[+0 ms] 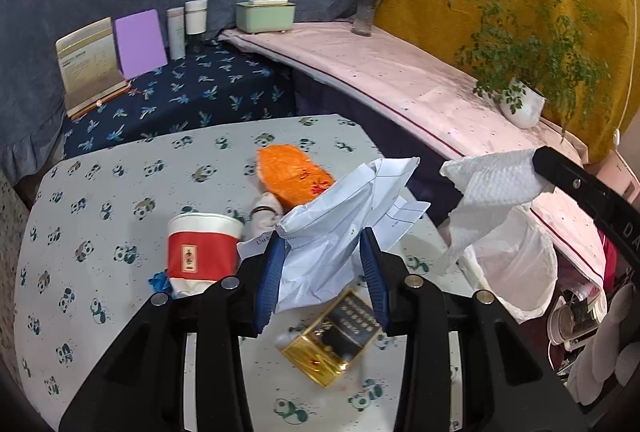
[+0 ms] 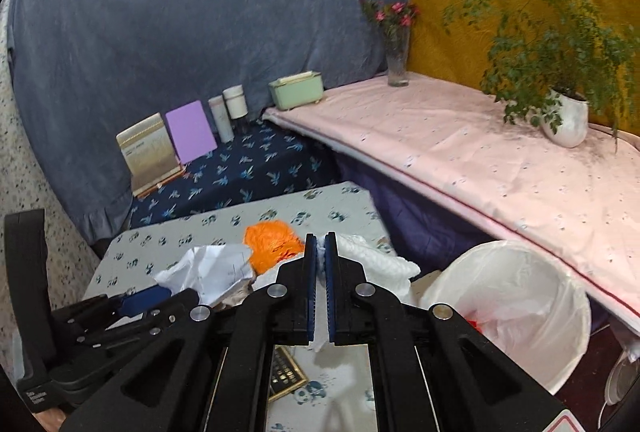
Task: Collect trash
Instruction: 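Lift and carry the paper sheet and tissue over the lined bin with both grippers, then open both grippers to drop the paper and tissue, then move back over the table, then grasp the blue tangled strap with the left gripper while the right grasps the gold box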
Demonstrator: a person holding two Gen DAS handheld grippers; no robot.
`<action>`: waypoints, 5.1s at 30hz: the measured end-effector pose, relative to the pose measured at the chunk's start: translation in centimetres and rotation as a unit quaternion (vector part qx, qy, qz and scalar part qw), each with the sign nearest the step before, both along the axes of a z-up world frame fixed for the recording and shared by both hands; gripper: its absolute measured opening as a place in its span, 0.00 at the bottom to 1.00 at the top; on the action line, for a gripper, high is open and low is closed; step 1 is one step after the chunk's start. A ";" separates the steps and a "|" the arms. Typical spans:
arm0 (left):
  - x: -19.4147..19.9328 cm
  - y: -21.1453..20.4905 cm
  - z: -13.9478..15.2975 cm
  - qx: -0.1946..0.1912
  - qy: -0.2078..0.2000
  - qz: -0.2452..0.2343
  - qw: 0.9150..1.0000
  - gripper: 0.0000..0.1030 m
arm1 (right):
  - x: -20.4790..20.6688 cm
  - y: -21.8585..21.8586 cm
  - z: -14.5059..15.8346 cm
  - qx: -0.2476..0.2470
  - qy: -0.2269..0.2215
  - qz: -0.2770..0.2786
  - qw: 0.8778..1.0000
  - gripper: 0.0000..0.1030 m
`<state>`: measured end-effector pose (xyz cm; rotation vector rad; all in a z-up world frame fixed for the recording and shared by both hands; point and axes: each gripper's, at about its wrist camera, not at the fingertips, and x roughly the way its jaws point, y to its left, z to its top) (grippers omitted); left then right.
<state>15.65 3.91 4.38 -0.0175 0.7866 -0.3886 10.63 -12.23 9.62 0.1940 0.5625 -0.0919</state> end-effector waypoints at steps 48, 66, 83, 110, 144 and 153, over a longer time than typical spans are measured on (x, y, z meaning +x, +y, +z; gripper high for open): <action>-2.7 -20.2 0.2 0.005 -0.003 -0.146 0.989 0.65 | -6.2 -16.5 -1.5 -0.014 0.024 -0.165 0.986 0.28; -1.8 -14.3 0.1 -0.003 0.003 -0.088 0.996 0.68 | -5.6 -12.1 -0.9 -0.018 0.021 -0.124 0.992 0.39; -0.9 -4.6 -1.3 0.012 0.000 0.009 1.000 0.78 | -4.1 -4.9 -2.1 -0.017 0.037 -0.058 0.997 0.46; 1.2 10.3 -10.5 0.085 0.069 0.104 0.989 0.80 | -2.5 7.1 -12.3 0.000 0.156 0.049 0.986 0.46; -0.6 13.1 -10.8 0.035 0.106 0.079 0.991 0.30 | 4.0 10.9 -16.7 0.097 0.218 0.034 0.971 0.56; 0.1 13.5 -10.8 0.031 0.108 0.087 0.990 0.30 | 6.7 13.4 -17.4 0.048 0.226 0.005 0.973 0.65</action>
